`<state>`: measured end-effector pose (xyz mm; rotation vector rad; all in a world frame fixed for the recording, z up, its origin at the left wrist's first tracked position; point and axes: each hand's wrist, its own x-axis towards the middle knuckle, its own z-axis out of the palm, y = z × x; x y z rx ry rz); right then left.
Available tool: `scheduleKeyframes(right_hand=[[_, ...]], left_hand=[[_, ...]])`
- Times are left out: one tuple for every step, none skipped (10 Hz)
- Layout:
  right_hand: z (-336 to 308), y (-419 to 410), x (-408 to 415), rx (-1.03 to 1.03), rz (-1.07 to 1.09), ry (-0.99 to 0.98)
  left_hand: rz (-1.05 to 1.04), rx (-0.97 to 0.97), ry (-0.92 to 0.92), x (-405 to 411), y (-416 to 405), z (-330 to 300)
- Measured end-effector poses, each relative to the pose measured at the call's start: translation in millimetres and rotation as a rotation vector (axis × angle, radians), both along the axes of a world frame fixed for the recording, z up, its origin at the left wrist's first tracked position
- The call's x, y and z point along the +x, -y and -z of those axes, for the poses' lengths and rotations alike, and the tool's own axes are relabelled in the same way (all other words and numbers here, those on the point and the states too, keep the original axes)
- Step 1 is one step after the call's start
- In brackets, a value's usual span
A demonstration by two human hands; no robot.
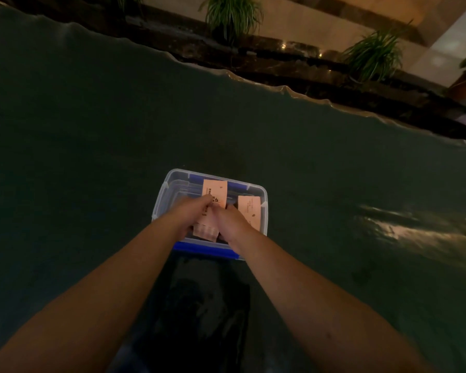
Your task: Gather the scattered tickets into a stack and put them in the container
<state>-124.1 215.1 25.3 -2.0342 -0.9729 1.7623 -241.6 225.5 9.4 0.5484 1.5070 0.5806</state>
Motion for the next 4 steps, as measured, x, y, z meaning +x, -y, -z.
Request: scheduleKeyframes(right_hand=[[0,-2,0,-0.015,-0.023,0.038],[0,-3,0,0.004,-0.045,0.111],[0,-1,-1,0.024,-0.048,0.128],[0,2,-2,0.074,-0.061,0.186]], left_hand=[[0.034,0.002,-0.014,0,0,-1],[0.08,0.013,-0.032,0,-2,0],[0.078,0.016,-0.029,2,0,-4],[0.144,0.091,-0.163,4,3,-11]])
